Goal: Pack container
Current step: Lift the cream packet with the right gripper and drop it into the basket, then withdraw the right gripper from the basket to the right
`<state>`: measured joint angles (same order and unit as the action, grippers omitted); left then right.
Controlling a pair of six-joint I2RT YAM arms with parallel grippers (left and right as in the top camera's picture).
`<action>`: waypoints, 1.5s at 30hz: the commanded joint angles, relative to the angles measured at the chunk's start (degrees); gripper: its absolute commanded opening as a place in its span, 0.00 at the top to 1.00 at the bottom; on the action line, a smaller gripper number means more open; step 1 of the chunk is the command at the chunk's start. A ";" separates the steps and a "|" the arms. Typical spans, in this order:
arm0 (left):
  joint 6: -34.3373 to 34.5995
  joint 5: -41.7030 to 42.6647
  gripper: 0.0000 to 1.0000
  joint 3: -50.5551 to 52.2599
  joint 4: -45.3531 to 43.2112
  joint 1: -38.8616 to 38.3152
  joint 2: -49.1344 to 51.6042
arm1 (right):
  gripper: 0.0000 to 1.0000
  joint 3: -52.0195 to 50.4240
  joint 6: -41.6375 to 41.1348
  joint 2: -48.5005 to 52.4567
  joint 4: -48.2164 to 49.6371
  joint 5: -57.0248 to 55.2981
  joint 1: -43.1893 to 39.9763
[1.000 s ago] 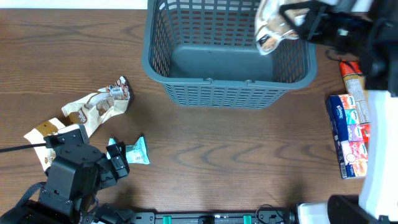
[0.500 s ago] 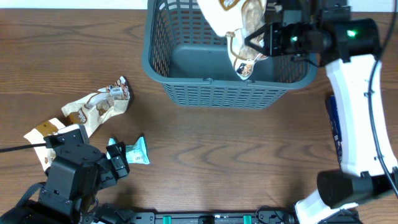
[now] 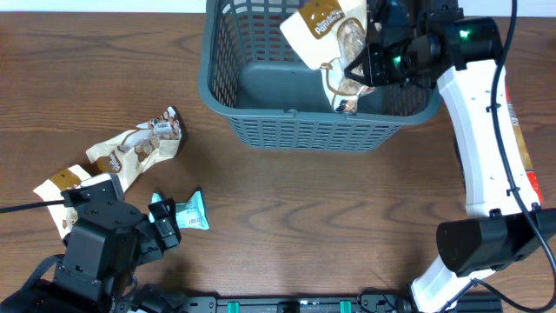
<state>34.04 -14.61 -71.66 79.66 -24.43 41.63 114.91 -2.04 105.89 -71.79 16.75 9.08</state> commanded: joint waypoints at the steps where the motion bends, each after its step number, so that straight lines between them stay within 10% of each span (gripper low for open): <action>1: -0.96 -1.11 0.01 -0.37 0.28 0.37 0.22 | 0.99 -1.75 1.55 0.31 0.07 -2.38 0.44; 8: -0.96 -1.11 0.01 -0.37 0.28 0.37 0.22 | 0.89 -6.25 2.12 0.31 1.49 -2.40 0.44; 12: -0.96 -1.11 0.01 -0.37 0.28 0.37 0.22 | 0.01 -6.78 2.14 0.31 2.05 -2.40 0.44; 26: -0.96 -1.11 0.01 -0.37 0.28 0.37 0.22 | 0.01 -2.64 2.12 0.31 5.31 1.84 0.44; 45: -0.96 -1.11 0.01 -0.37 0.28 0.37 0.22 | 0.01 35.95 5.99 0.28 -14.19 -18.86 -12.70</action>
<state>34.04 -15.00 -71.66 79.68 -24.40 41.65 149.75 -0.12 106.10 -84.36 3.25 -0.45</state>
